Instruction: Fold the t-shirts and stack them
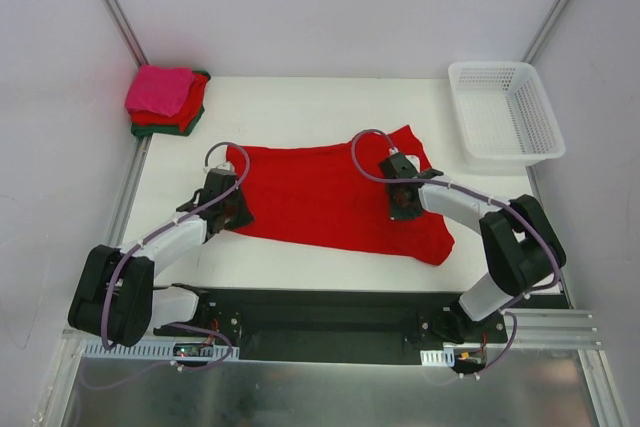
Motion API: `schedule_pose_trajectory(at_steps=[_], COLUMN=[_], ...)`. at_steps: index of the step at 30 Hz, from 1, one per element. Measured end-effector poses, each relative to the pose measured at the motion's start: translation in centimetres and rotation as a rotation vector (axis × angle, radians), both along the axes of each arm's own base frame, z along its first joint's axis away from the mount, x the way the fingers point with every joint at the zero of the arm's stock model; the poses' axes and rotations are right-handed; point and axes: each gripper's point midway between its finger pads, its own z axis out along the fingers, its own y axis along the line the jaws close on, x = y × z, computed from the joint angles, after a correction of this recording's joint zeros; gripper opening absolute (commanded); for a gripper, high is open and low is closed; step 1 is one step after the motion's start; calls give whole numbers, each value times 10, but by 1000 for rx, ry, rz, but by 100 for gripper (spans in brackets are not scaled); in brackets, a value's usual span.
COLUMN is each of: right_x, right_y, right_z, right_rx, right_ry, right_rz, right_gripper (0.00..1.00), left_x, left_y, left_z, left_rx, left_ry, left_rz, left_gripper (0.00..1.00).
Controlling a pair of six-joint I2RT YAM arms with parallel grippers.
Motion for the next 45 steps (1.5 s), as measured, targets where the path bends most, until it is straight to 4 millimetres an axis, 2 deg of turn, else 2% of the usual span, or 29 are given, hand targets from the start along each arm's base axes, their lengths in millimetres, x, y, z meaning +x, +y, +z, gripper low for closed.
schedule_pose_trajectory(at_steps=[6,16,32,36,45], right_x=[4,15,18,18,19], right_y=[1,1,-4,-8,-17], right_z=[-7,-7,-7,-6,-6], right_rx=[-21,-47,-60,-67,-102], right_ry=[19,15,11,11,29], right_rz=[2,2,-4,-13,-32], right_gripper=[1,1,1,1,2], left_x=[-2,-1,12,9,-13], left_y=[1,0,0,1,7], left_z=[-10,-10,-12,-12,-7], left_rx=[5,1,-7,-4,47], left_ry=[18,10,18,46,179], left_rz=[1,6,65,77,64], left_gripper=[0,0,0,0,0])
